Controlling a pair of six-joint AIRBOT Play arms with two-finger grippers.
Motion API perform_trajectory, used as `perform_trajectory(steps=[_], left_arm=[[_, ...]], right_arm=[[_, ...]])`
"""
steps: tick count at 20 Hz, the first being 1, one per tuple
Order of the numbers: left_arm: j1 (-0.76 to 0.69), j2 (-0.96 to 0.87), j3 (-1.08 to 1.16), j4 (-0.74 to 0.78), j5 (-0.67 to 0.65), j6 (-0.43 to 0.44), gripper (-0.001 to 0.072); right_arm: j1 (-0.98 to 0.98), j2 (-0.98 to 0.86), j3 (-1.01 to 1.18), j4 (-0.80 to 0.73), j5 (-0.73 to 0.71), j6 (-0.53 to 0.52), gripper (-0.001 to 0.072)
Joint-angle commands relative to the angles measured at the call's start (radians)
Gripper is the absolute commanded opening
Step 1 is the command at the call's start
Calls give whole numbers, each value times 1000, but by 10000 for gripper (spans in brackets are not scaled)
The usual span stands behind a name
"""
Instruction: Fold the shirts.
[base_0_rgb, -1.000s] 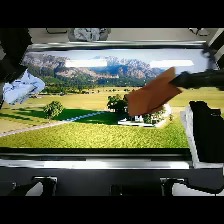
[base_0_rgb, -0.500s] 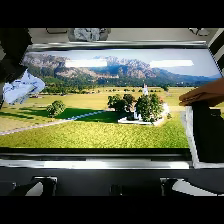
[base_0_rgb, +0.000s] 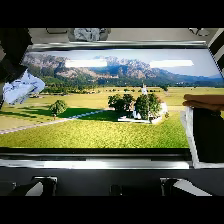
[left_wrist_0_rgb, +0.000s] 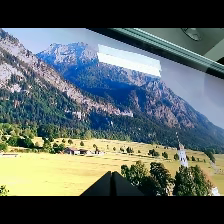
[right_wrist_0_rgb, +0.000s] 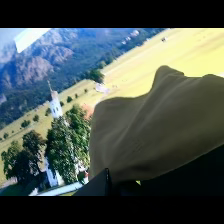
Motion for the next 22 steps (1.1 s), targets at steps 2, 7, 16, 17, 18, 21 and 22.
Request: perform_trajectory(steps=[2, 7, 16, 17, 18, 21, 22], left_arm=[[0, 1, 0, 0, 0, 13, 26], [0, 1, 0, 0, 0, 16, 26], [0, 4, 0, -1, 0, 16, 26], [0, 4, 0, -1, 0, 16, 26], [0, 4, 0, -1, 0, 16, 27], [0, 5, 1, -1, 0, 16, 26], [0, 5, 8, -1, 0, 16, 25]], right_arm=[[-40, 11, -2, -279, 146, -13, 44], [-40, 146, -347, -490, 56, -8, 44], [-41, 291, -848, -584, -183, -26, 46], [-41, 293, -848, -584, -192, -25, 56], [-41, 293, -848, -581, -197, -25, 191], [-40, 293, -785, -580, -224, -148, 709], [-40, 293, -719, -587, -252, -181, 710]])
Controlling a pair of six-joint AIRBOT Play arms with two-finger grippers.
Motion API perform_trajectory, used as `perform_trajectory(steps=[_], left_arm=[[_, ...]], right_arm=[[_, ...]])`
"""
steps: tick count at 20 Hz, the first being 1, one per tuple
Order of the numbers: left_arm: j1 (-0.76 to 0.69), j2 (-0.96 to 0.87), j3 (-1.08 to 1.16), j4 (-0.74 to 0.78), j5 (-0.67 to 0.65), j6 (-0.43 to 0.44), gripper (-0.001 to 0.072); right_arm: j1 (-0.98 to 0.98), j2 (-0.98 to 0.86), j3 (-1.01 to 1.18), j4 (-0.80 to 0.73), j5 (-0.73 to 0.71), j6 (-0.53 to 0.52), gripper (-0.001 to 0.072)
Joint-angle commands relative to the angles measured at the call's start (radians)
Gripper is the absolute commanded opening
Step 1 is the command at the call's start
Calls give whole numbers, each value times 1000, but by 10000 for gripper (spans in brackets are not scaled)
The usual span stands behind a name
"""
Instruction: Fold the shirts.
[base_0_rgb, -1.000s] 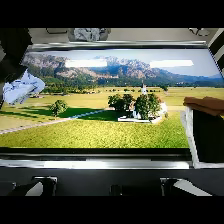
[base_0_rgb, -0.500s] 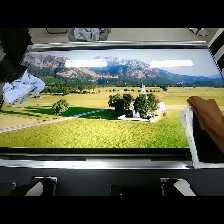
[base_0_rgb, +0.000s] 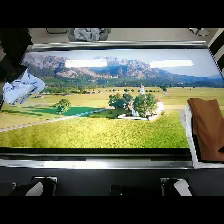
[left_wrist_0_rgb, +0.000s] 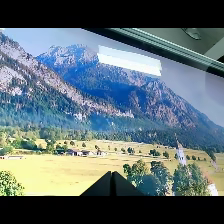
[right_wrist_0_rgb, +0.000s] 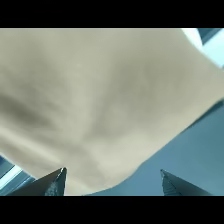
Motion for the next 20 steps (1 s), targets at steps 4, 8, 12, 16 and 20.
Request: perform_trajectory(steps=[4, 8, 12, 16, 20], left_arm=[[-13, -45, 149, 96, 27, 35, 23], [-148, -229, 380, 704, -61, -173, 23], [-267, -379, 406, 885, -283, -212, 301], [-312, -470, 286, 870, -544, -282, 718], [-336, -376, 17, 811, -349, -308, 717]], right_arm=[[109, 2, 448, 39, -391, -186, 706], [600, -12, 576, 11, -612, -252, 666], [1061, -217, 576, -101, -364, -29, 639], [1202, -469, 576, 40, -26, -29, 696], [1213, -542, 545, 12, 48, -34, 695]])
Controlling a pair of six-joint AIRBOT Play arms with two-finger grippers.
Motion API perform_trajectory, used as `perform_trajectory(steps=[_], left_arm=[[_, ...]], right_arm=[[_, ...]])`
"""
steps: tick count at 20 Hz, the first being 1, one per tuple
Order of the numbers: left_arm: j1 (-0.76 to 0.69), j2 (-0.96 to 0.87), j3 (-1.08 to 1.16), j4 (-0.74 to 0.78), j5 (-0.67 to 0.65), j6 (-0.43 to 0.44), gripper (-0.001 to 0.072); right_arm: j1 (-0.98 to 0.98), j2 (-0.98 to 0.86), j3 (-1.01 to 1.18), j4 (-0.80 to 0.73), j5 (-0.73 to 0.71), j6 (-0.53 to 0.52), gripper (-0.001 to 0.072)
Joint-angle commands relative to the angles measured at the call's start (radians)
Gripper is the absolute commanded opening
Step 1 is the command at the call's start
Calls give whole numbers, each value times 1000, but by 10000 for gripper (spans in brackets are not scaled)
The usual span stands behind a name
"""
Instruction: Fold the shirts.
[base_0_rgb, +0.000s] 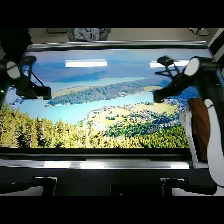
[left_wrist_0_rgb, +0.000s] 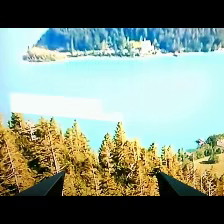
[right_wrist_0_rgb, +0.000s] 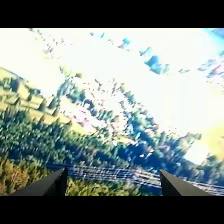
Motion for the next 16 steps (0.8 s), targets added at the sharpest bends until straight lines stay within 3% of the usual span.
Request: perform_trajectory(steps=[1, 16], left_arm=[[-30, 43, -183, -15, 99, -32, 716], [-34, 33, -195, -16, 103, -32, 716]], right_arm=[[41, -67, -16, -29, 84, 10, 695], [41, -67, -15, -51, 68, 10, 694]])
